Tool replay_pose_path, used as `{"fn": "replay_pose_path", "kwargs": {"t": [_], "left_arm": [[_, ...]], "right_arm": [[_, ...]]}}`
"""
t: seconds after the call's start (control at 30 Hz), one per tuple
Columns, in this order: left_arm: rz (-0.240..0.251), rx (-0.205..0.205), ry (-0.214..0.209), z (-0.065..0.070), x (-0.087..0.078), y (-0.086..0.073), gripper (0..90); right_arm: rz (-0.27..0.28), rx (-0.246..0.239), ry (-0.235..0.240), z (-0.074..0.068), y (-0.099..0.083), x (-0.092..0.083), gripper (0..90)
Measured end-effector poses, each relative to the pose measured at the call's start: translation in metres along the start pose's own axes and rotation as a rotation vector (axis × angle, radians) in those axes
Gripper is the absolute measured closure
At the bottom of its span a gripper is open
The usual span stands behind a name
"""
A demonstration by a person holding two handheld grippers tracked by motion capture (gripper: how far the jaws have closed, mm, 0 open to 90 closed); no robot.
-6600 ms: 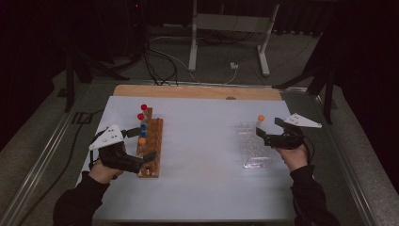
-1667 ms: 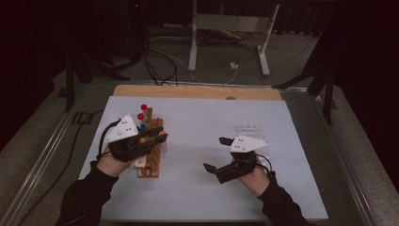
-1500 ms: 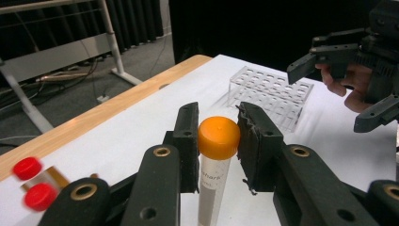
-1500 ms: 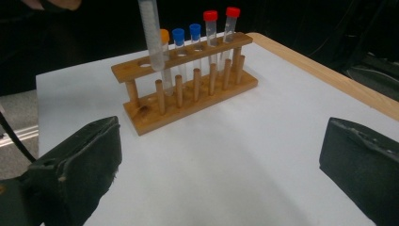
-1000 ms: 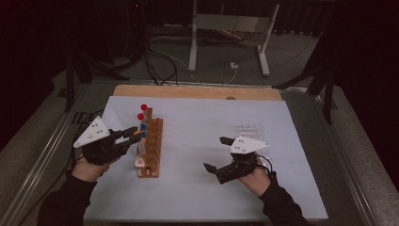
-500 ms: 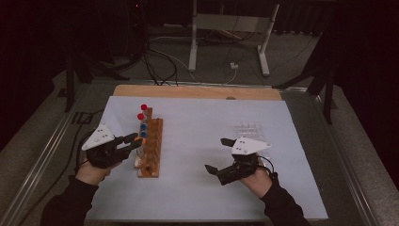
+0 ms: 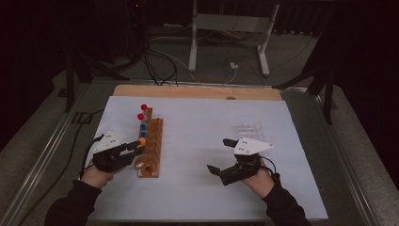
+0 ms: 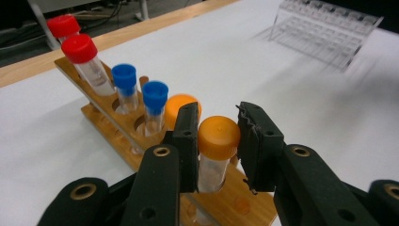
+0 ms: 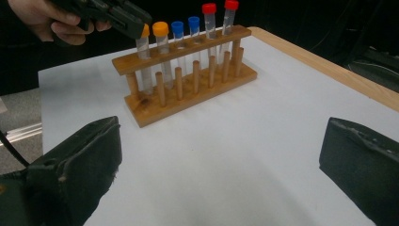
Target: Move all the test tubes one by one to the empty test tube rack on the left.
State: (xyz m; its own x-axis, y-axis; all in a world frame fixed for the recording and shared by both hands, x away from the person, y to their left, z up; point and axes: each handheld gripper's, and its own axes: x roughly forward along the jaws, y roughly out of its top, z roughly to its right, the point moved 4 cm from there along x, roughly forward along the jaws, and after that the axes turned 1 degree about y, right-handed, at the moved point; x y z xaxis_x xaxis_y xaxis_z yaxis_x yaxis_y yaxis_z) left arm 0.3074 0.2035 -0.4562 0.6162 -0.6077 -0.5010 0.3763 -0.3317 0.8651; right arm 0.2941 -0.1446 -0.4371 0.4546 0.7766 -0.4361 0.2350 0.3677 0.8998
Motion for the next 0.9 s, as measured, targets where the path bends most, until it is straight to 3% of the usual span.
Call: {"fn": "replay_pose_path", "kwargs": {"t": [0.13, 0.3, 0.47, 0.53, 0.63, 0.7, 0.77, 0.9], "left_arm": [[-0.002, 0.012, 0.008, 0.000, 0.000, -0.002, 71.0], [-0.002, 0.010, -0.025, 0.001, -0.002, -0.003, 68.2], [-0.008, 0.017, -0.024, 0.005, -0.010, 0.002, 42.7], [-0.002, 0.005, -0.014, 0.006, -0.013, 0.004, 28.8], [0.016, -0.013, -0.011, 0.006, -0.020, 0.005, 16.7], [0.039, -0.021, -0.047, 0.006, -0.024, 0.004, 14.7], [0.046, -0.022, -0.096, 0.006, -0.026, 0.001, 5.6], [0.057, -0.007, -0.124, 0.007, -0.028, -0.005, 1.3]], "right_arm": [[-0.001, 0.000, 0.002, 0.000, 0.000, 0.000, 0.0], [-0.003, 0.002, 0.001, 0.000, -0.001, -0.001, 0.0], [-0.001, 0.006, -0.003, 0.001, -0.001, -0.003, 0.0], [0.001, 0.007, -0.007, 0.002, -0.001, -0.004, 0.0], [0.002, 0.010, -0.010, 0.003, -0.002, -0.006, 0.0], [0.002, 0.011, -0.011, 0.003, -0.003, -0.007, 0.0], [0.002, 0.011, -0.013, 0.003, -0.004, -0.007, 0.0], [-0.002, 0.019, -0.016, 0.004, -0.007, -0.008, 0.0]]}}
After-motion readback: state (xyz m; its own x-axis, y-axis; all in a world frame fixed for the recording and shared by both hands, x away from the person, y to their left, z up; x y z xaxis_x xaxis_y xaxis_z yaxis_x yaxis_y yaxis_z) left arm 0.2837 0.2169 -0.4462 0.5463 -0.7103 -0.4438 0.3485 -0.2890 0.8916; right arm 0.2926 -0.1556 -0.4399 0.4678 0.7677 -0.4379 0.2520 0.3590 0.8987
